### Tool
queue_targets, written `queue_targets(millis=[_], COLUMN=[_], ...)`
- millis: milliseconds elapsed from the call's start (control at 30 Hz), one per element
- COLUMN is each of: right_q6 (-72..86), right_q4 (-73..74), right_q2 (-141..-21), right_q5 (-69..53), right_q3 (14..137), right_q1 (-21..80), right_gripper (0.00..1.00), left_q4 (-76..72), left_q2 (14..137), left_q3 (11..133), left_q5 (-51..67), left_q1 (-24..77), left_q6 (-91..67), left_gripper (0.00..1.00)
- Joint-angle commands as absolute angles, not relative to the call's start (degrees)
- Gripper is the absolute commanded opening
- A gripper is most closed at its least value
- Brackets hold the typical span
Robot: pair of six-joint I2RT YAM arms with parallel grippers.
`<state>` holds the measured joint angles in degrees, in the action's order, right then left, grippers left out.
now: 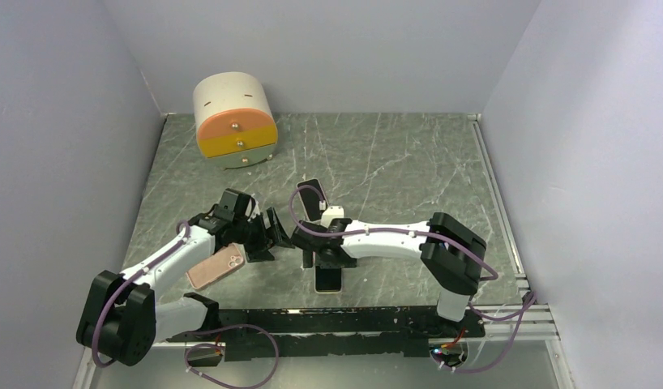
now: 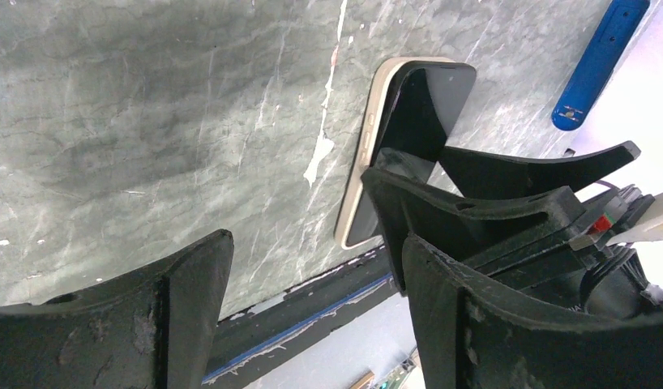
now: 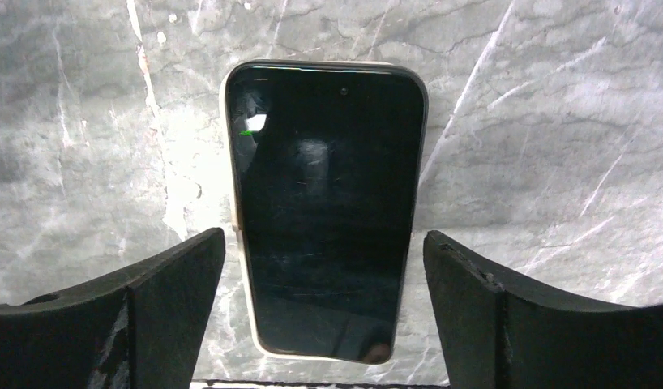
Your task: Put the phone into the phone case
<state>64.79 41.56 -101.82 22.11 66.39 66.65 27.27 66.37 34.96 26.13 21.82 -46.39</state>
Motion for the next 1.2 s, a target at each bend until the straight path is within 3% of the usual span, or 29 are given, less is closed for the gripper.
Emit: queue_targets(millis=[0,400,767,867,1000,1167], right_q6=[65.19,54.26,51.84,51.53,52.31,54.26], right_q4=[42.30,31.55,15.66,13.15,13.63,12.63], right_q2=[-100.14,-88.45,-81.70,-81.48,-82.00,-82.51], right_q5=[23.56,20.40,9.07,6.70,6.08,4.84], right_q3=[66.91,56.29,44.02,42.16,40.64,37.46], right_q1=[67.26,64.12,56.69,56.17,55.93,55.97], right_gripper=[0.99,0.91,0.43,0.41,0.26,0.14], left_q4=[27.40,20.36,15.01,14.42,13.82,11.80], left_q2=[66.12,66.56,70.24,70.92,71.99,73.56], left_q3=[36.26,34.39,33.20,33.13,33.22,33.86], left_q5=[27.53,32.94,34.39,33.79,32.52,31.00], left_q1=[21.62,21.71,22.57,23.66,25.08,28.13], left_q6=[-46.01,-47.40,-49.30,-49.81,-51.07,-53.19], left_gripper=[0.81,0.76,0.72,0.72,0.71,0.71])
